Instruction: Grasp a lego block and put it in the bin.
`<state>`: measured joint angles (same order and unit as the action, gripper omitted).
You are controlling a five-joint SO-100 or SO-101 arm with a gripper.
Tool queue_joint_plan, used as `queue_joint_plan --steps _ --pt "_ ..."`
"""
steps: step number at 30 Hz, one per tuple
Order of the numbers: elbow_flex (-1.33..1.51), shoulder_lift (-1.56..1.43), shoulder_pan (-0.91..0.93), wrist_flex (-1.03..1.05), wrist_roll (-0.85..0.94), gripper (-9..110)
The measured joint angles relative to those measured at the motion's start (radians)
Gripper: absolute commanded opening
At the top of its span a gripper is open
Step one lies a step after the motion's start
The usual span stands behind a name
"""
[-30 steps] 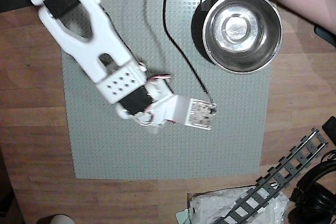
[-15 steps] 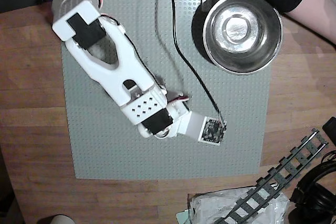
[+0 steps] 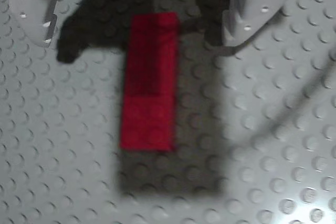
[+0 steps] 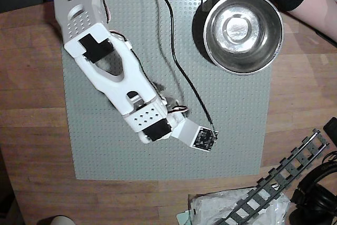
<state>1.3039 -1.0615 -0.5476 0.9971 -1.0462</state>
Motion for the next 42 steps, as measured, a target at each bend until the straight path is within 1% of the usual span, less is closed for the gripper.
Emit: queue_joint_plan --steps 7,17,18,23,24,26,28,30,33,39,42 --pt "-0.034 0.037 -0.035 0.006 0.000 29" --pt "-0.249 0.169 -0.041 0.167 0.000 22" --pt "-0.264 0.178 -0.041 0.176 0.000 19" --pt "-0.296 0.195 -0.035 0.196 0.000 15" --pt "-0.304 0.198 -0.035 0.201 0.000 11" --pt "-0.331 0.216 -0.025 0.216 0.000 10" --pt "-0.376 0.242 -0.012 0.252 0.000 5" --pt "-0.474 0.295 -0.005 0.316 0.000 0" --pt "-0.638 0.388 -0.005 0.423 0.000 0" --pt "-1.115 0.646 0.008 0.672 0.003 0" --pt "-1.203 0.666 0.008 0.727 0.020 0"
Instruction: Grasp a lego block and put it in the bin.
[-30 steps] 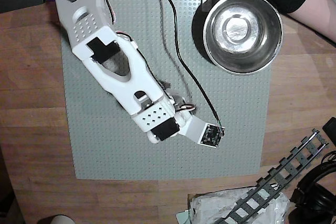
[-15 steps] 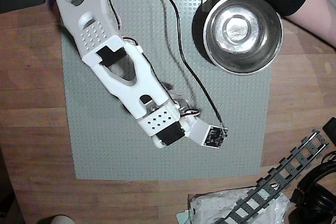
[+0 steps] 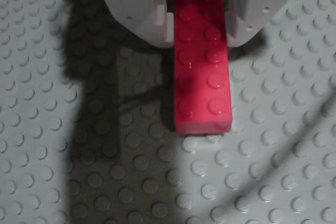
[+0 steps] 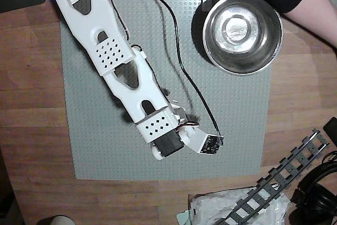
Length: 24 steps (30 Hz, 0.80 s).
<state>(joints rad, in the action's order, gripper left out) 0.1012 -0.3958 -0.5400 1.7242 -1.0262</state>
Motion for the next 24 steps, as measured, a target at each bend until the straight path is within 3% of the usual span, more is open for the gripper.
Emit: queue_joint_plan --steps 13,24 --pt "0.290 -0.308 -0.011 0.035 0.103 0" --pt "0.684 -0.669 -0.216 0.035 0.126 0"
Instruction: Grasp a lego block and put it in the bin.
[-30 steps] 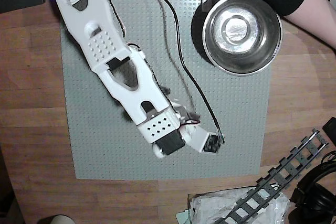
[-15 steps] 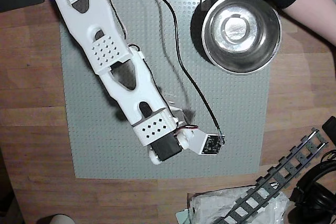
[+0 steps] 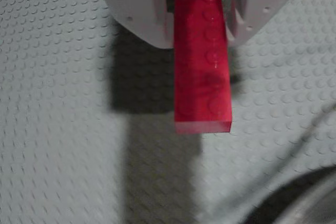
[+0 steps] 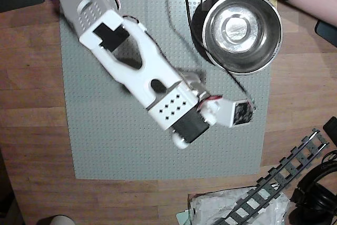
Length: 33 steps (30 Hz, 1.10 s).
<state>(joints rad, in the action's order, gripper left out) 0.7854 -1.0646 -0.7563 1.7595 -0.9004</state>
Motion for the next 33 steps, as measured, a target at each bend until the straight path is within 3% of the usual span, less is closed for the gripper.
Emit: queue_joint_plan --steps 15,33 --pt "0.006 -0.011 -0.316 0.000 0.181 0" --pt "-0.339 0.311 -0.445 -0.009 0.244 0"
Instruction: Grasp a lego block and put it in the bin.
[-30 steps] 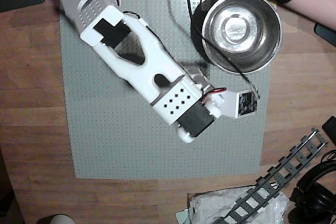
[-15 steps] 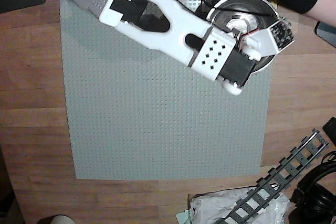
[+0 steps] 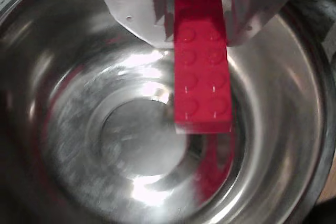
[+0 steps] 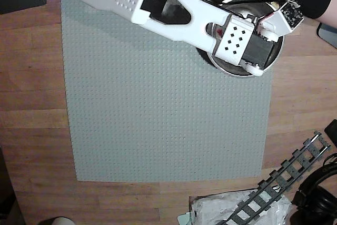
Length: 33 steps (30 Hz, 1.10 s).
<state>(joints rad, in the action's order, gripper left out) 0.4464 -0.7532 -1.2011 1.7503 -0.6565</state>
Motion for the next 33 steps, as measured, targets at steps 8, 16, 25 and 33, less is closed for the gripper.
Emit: queue_joint_plan --steps 8,16,25,33 --pt "-0.100 0.080 0.028 0.000 -0.006 6" --pt "-0.103 0.081 0.064 0.006 0.000 22" --pt "-0.103 0.044 0.193 0.006 0.003 22" --pt "-0.051 -0.199 0.529 0.009 0.069 16"
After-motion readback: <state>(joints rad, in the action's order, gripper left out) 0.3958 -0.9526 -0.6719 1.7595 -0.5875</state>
